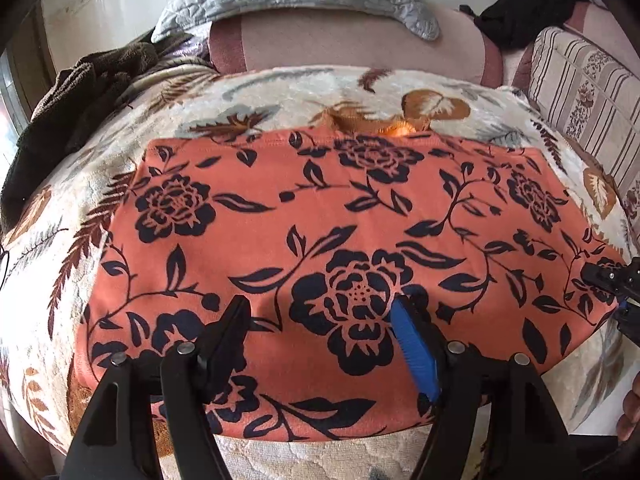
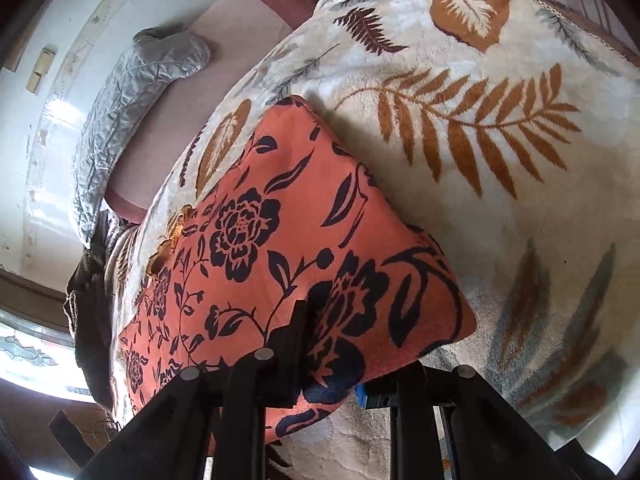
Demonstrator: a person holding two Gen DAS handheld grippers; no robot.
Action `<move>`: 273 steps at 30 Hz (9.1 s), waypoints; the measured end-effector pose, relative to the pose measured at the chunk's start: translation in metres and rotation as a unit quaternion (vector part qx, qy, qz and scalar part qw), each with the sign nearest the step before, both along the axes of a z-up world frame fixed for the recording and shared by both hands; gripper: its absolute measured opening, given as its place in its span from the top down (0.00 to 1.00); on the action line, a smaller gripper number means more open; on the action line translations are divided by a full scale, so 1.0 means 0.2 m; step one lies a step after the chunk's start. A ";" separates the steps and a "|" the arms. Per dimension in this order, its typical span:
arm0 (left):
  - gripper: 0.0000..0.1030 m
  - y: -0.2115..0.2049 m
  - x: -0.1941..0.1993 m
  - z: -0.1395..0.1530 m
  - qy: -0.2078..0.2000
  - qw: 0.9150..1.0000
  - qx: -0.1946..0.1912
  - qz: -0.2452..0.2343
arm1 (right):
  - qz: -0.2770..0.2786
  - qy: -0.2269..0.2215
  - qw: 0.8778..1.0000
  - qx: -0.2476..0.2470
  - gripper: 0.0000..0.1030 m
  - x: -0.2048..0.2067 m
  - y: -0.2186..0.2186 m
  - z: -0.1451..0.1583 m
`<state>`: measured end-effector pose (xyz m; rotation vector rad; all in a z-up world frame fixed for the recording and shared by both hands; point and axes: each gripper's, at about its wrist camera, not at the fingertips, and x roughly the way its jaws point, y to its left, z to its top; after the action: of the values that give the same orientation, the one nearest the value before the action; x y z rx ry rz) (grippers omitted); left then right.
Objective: Fold small clothes
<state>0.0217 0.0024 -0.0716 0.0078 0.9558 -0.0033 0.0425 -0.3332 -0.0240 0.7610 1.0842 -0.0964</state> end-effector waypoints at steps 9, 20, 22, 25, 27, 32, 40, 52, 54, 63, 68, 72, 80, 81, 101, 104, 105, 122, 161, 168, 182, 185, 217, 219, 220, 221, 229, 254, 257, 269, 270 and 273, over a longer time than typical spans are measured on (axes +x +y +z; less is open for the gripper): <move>0.28 -0.08 0.03 -0.07 0.012 0.999 0.033 -0.011 | 0.096 0.003 0.989 -0.113 0.83 -0.05 0.08 0.02; 0.25 -0.12 0.05 -0.11 -0.003 0.999 0.045 -0.022 | 0.020 -0.083 0.996 0.040 0.26 -0.10 -0.46 0.14; 0.25 -0.12 0.05 -0.11 -0.002 0.999 0.048 -0.021 | 0.073 -0.081 0.991 0.071 0.26 0.08 -0.47 0.11; 0.25 -0.12 0.06 -0.11 0.002 0.999 0.047 -0.023 | 0.132 -0.057 0.986 0.087 0.28 0.37 -0.44 0.02; 0.25 -0.12 0.06 -0.11 0.003 0.999 0.046 -0.025 | 0.143 -0.030 0.983 0.106 0.34 0.53 -0.42 -0.08; 0.23 -0.11 0.07 -0.11 0.005 0.999 0.047 -0.025 | 0.200 0.013 0.973 0.112 0.60 0.72 -0.30 -0.22; 0.22 -0.12 0.06 -0.12 -0.001 0.998 0.052 -0.025 | 0.251 -0.017 0.962 -0.107 0.87 0.73 -0.04 -0.02; 0.22 -0.11 0.09 -0.11 0.017 0.998 0.048 -0.024 | 0.130 -0.069 0.989 -0.016 0.65 0.35 -0.25 0.23; 0.22 -0.11 0.09 -0.10 0.020 0.998 0.047 -0.023 | 0.142 -0.066 0.987 0.027 0.63 0.31 -0.20 0.23; 0.22 -0.06 0.01 -0.02 -0.005 1.000 0.013 -0.018 | 0.148 -0.026 0.978 0.142 0.52 0.49 -0.13 0.00; 0.22 -0.06 0.03 -0.10 0.005 0.999 0.022 -0.029 | 0.082 -0.002 0.987 0.142 0.45 0.77 -0.29 -0.14; 0.21 -0.05 0.04 -0.10 0.006 0.999 0.017 -0.035 | -0.023 -0.013 0.989 0.147 0.45 0.76 -0.49 -0.15; 0.21 -0.01 -0.01 0.02 -0.003 1.000 0.006 -0.019 | 0.035 -0.105 0.989 0.094 0.29 0.09 -0.28 0.24; 0.21 0.00 -0.04 0.04 -0.009 1.000 0.006 -0.016 | 0.041 -0.107 0.988 0.106 0.23 -0.03 -0.24 0.24; 0.21 0.07 -0.16 0.10 -0.007 1.000 0.006 0.000 | -0.066 -0.031 0.979 0.188 0.22 -0.23 -0.24 -0.15; 0.21 0.05 -0.12 0.07 -0.002 1.000 0.010 0.003 | -0.070 -0.043 0.976 0.200 0.22 -0.23 -0.26 -0.17; 0.21 0.05 -0.10 0.07 -0.001 1.000 0.008 0.006 | -0.071 -0.047 0.976 0.201 0.22 -0.24 -0.27 -0.17; 0.21 -0.13 0.00 -0.03 -0.008 0.999 0.044 -0.010 | -0.043 -0.068 0.984 0.162 0.19 -0.18 -0.23 -0.09; 0.18 0.89 -0.17 0.24 -0.088 0.983 -0.085 0.137 | 0.181 -0.156 0.935 -0.263 0.90 0.04 0.90 0.63; 0.18 1.35 -0.22 0.09 -0.070 0.958 -0.130 0.246 | 0.386 -0.064 0.883 -0.259 0.89 -0.07 1.70 0.07; 0.18 1.49 -0.26 0.09 -0.089 0.945 -0.163 0.268 | 0.379 -0.106 0.890 -0.231 0.90 -0.04 1.95 0.23; 0.18 1.50 -0.26 0.08 -0.082 0.946 -0.165 0.266 | 0.381 -0.108 0.885 -0.244 0.89 -0.10 1.97 0.12; 0.19 1.13 -0.17 0.10 -0.073 0.971 -0.208 0.093 | 0.351 -0.211 0.906 -0.106 0.32 -0.47 1.63 0.27; 0.30 1.05 -0.18 0.09 -0.060 0.976 -0.195 0.070 | 0.328 -0.208 0.917 -0.096 0.32 -0.50 1.51 0.29; 0.33 1.02 -0.18 0.08 -0.050 0.979 -0.186 0.066 | 0.319 -0.202 0.921 -0.090 0.32 -0.50 1.45 0.29; 0.39 1.00 -0.17 0.05 -0.034 0.980 -0.185 0.064 | 0.310 -0.197 0.926 -0.084 0.32 -0.50 1.40 0.28; 0.80 1.03 -0.15 -0.12 0.042 0.971 -0.219 0.086 | 0.245 -0.163 0.955 -0.036 0.32 -0.45 1.06 0.22; 0.67 1.02 0.23 0.14 -0.003 0.977 -0.208 0.044 | 0.205 -0.096 0.967 0.118 0.20 0.10 0.75 0.12; 0.53 0.97 0.28 0.20 -0.014 0.980 -0.197 0.012 | 0.202 -0.093 0.968 0.119 0.20 0.09 0.75 0.10; 0.54 0.93 0.36 0.13 -0.001 0.983 -0.182 0.002 | 0.211 -0.095 0.965 0.120 0.20 0.07 0.75 0.06; 0.54 0.92 0.38 0.11 0.011 0.984 -0.175 0.000 | 0.210 -0.093 0.966 0.122 0.20 0.07 0.75 0.05; 0.58 0.91 0.43 0.02 0.040 0.985 -0.170 0.005 | 0.210 -0.094 0.965 0.128 0.20 0.07 0.75 0.04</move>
<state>0.1078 0.1844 -0.0671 -0.3145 1.0257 -0.1590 0.0561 -0.1838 -0.0153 0.7374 1.0640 0.4758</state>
